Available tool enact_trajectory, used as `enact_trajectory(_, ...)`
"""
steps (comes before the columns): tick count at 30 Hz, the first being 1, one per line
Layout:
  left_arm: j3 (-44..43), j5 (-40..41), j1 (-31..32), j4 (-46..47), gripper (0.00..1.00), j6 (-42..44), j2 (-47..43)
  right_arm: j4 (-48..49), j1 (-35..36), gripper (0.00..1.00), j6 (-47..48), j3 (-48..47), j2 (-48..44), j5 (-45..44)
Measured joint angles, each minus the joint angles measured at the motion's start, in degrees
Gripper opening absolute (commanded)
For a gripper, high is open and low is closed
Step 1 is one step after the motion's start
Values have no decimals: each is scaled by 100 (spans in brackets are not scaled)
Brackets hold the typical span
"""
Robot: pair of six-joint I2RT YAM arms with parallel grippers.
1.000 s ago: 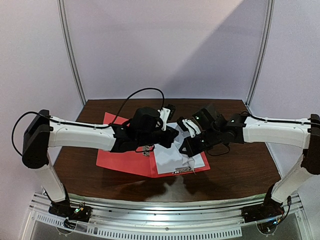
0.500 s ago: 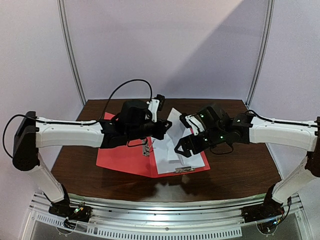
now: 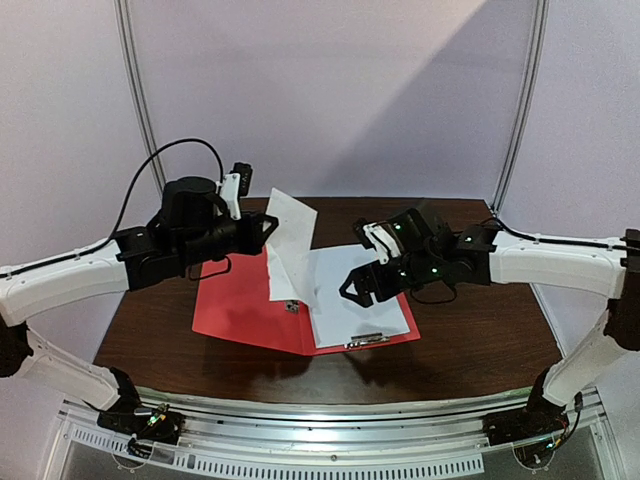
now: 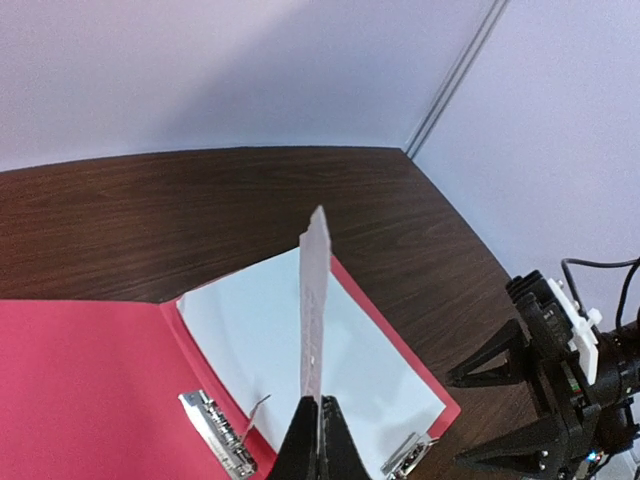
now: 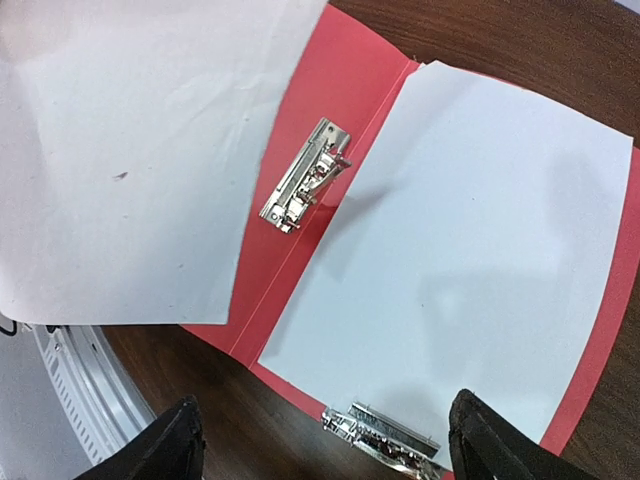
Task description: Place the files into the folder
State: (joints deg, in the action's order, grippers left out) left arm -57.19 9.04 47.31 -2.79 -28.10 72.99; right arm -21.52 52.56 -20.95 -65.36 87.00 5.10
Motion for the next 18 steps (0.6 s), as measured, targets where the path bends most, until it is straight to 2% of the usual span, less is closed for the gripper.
enact_trajectory(5, 422, 48, -332, -531, 0, -74, -597, 184, 0, 77, -22, -737, 953, 13)
enact_trajectory(13, 933, -4, -793, -1283, 0, -96, -1405, 442, -197, 47, -107, -1982, 2374, 404)
enact_trajectory(18, 1207, -186, -1043, -1528, 0, -94, -1709, 586, -470, 34, -160, -2708, 3185, 968)
